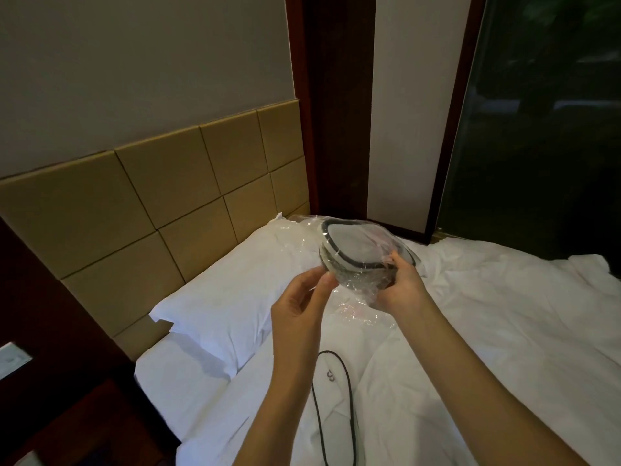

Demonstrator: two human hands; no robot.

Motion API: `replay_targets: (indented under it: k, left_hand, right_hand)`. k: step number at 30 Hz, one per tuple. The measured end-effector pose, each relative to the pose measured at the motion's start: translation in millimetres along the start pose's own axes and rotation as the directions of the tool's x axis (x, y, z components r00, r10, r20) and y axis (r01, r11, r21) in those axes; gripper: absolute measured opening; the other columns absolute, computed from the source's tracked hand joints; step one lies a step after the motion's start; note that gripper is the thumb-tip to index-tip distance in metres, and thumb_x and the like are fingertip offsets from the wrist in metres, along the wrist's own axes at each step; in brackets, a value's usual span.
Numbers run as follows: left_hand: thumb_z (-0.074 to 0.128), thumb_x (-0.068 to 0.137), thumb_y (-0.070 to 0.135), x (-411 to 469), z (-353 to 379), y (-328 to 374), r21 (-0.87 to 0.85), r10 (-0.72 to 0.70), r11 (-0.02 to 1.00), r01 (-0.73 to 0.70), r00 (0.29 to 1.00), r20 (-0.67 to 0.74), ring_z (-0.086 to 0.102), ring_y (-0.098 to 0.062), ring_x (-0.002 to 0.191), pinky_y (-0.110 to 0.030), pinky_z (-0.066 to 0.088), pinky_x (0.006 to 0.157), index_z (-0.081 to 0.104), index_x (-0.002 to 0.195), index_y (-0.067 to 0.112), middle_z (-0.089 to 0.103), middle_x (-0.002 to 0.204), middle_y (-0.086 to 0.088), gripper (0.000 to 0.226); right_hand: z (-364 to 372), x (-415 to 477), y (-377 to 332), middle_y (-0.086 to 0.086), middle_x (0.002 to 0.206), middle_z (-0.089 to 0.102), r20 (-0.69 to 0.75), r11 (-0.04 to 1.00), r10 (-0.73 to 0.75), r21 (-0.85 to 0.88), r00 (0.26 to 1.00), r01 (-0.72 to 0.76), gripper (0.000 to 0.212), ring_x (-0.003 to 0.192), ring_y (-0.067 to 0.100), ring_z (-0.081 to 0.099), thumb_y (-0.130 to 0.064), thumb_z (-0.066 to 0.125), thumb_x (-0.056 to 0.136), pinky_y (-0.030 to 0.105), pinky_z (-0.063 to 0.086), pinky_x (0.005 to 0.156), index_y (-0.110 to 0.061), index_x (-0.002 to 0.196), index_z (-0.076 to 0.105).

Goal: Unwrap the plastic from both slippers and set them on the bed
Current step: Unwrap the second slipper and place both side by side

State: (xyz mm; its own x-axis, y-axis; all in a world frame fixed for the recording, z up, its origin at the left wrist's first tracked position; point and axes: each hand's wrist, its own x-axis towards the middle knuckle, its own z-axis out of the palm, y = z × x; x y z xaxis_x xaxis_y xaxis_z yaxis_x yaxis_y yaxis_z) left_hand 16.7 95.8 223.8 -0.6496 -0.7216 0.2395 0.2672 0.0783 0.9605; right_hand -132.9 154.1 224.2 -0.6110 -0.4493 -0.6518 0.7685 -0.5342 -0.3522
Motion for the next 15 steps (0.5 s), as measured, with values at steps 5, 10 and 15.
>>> replay_targets:
  k: [5,10,15]
  left_hand:
    - [0.059,0.089,0.028,-3.6,6.3,-3.5,-0.106,-0.036,0.994,0.03,0.998,-0.056,0.071,-0.01,0.091,-0.015,0.053,0.07,0.072,0.094,0.021,0.076,0.091,0.006,0.016]
    - [0.056,0.092,0.025,-3.9,7.1,-4.5,-0.107,-0.051,0.993,0.041,0.994,-0.092,0.07,-0.01,0.091,-0.016,0.054,0.072,0.072,0.089,0.023,0.076,0.088,0.007,0.016]
    - [0.055,0.093,0.022,-7.1,5.4,-5.0,-0.052,-0.021,0.999,0.016,0.996,-0.092,0.07,-0.012,0.091,-0.016,0.054,0.074,0.071,0.088,0.018,0.075,0.087,0.005,0.017]
  right_hand:
    - [-0.8,-0.7,2.3,0.013,0.122,0.061,-0.032,0.999,-0.002,-0.052,0.999,0.0,0.056,0.108,0.034,0.061,-0.048,0.065,0.085,0.043,0.054,0.086,-0.024,0.133,0.048]
    - [-1.0,-3.4,2.7,0.015,0.114,0.059,-0.042,0.998,0.0,-0.068,0.999,-0.003,0.053,0.107,0.035,0.059,-0.045,0.066,0.085,0.044,0.053,0.09,-0.025,0.13,0.047]
    - [-0.9,-5.1,-2.4,0.016,0.088,0.051,-0.021,0.992,-0.014,-0.125,1.0,0.011,0.042,0.074,0.037,0.05,-0.042,0.063,0.088,0.048,0.048,0.061,-0.022,0.121,0.044]
